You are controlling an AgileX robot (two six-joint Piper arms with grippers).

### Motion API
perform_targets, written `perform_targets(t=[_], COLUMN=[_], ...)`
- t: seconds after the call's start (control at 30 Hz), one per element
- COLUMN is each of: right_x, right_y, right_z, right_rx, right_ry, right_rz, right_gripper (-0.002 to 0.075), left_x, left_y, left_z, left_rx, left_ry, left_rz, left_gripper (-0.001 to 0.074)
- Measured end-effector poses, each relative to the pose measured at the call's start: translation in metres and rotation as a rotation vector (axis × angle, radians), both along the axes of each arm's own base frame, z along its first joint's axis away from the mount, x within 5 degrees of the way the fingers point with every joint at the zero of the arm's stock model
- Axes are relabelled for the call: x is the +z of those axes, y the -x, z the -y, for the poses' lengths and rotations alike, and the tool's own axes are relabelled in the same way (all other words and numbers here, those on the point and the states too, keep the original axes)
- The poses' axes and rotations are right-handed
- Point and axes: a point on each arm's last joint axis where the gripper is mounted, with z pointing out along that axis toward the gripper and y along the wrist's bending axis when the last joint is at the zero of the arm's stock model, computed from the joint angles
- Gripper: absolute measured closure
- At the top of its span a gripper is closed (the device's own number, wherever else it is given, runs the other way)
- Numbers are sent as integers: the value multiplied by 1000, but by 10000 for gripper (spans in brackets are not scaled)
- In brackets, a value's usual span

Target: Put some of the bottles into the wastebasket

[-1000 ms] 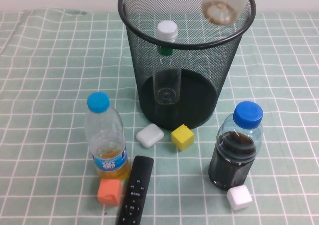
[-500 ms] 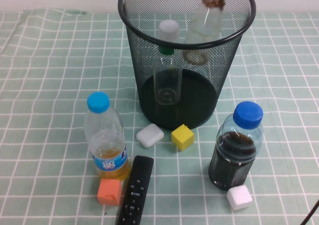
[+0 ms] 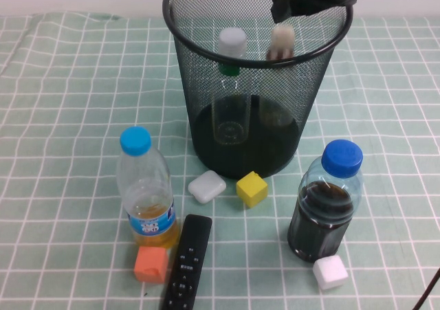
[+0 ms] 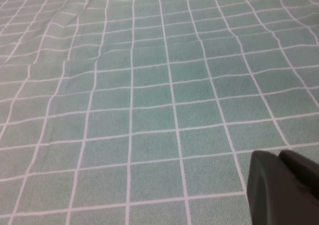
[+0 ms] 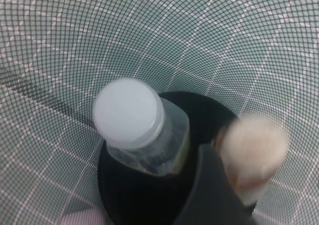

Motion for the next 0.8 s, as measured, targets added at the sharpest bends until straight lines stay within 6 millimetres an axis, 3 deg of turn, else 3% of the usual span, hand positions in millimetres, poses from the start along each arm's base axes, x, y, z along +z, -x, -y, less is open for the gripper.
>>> perform_targets(t=[0.17, 0.33, 0.43, 0.63, 0.8], right_x=[21, 57, 77, 108, 126], right_y=[17, 48, 64, 90, 107], right_z=[7, 20, 28, 52, 63], right_rx=[6, 4, -38, -221, -219], right_ry=[9, 8, -11, -31, 11], right_rz=[9, 47, 82, 149, 227], right_gripper=[377, 619, 695, 725, 726], left_x=[0, 0, 0, 0, 0], left_y=[0, 0, 0, 0, 0], left_z=[0, 0, 0, 0, 0], left_rx=[0, 0, 0, 0, 0], left_ry=[0, 0, 0, 0, 0], left_rz=[0, 0, 0, 0, 0], left_gripper=[739, 739, 739, 739, 739])
